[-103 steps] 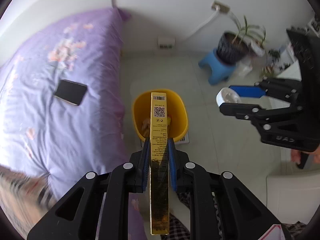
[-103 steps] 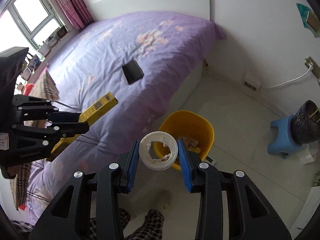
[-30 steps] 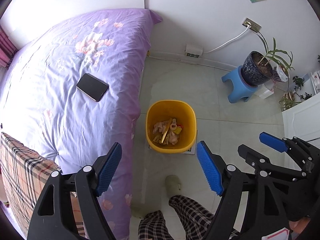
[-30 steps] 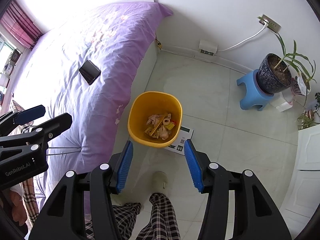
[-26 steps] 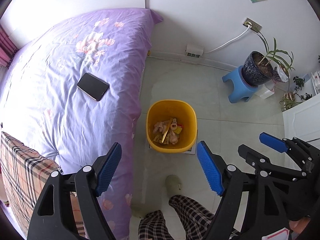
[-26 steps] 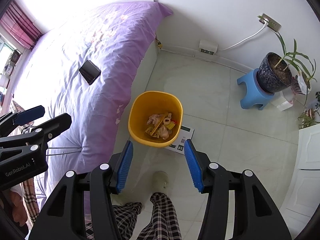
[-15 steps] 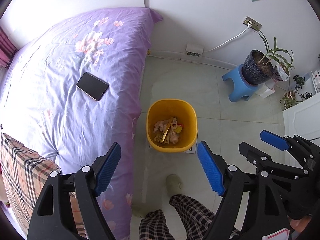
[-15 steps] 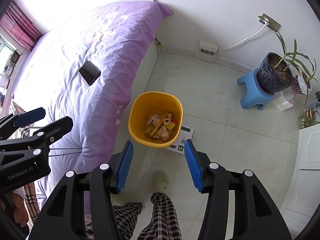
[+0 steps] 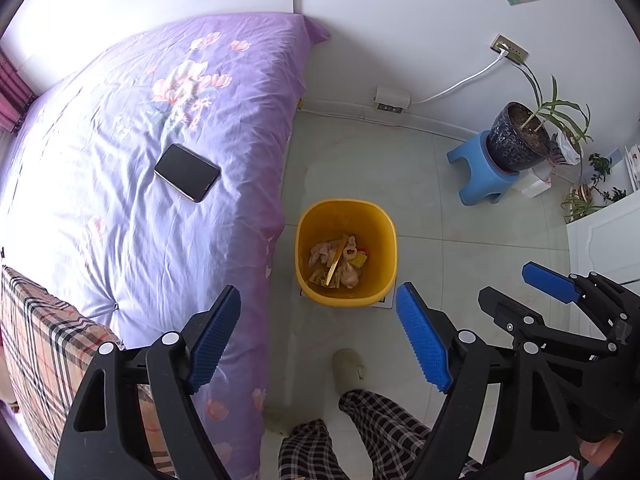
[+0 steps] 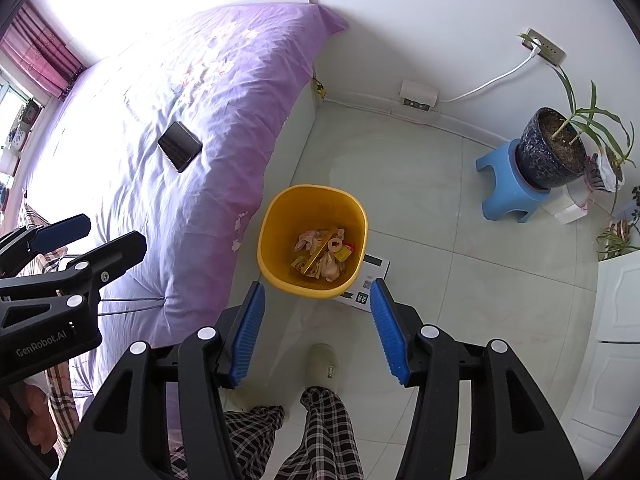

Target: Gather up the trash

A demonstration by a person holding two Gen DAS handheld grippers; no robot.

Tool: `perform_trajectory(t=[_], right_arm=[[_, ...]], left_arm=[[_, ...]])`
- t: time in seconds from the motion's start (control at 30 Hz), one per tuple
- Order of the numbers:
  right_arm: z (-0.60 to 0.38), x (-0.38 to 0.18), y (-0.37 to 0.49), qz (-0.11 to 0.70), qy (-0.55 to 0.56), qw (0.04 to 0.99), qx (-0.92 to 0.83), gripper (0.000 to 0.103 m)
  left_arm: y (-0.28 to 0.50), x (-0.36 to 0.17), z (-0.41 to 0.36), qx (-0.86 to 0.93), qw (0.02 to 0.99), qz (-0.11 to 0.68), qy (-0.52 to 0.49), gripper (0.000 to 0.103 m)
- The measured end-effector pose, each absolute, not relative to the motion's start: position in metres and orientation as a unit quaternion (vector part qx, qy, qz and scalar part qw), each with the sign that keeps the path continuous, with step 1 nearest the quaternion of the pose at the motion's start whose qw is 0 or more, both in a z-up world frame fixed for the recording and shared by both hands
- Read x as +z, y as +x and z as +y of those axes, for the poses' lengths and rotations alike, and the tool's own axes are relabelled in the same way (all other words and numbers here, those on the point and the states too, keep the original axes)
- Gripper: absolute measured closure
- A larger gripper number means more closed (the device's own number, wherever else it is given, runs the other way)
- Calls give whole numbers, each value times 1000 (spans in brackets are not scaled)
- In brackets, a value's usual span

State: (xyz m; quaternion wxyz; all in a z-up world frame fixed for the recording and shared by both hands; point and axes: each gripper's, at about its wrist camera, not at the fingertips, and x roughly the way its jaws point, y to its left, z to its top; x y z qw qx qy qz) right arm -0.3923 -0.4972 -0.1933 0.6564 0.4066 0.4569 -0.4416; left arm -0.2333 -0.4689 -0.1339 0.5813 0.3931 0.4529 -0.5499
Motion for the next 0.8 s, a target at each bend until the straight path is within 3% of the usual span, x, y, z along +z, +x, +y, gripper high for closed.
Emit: perform_trajectory(t=[0.8], right_arm=[[-498, -195, -391, 457, 407, 657, -441, 47]], left_arm=[[-230, -135, -471, -550, 581, 454, 393, 22]])
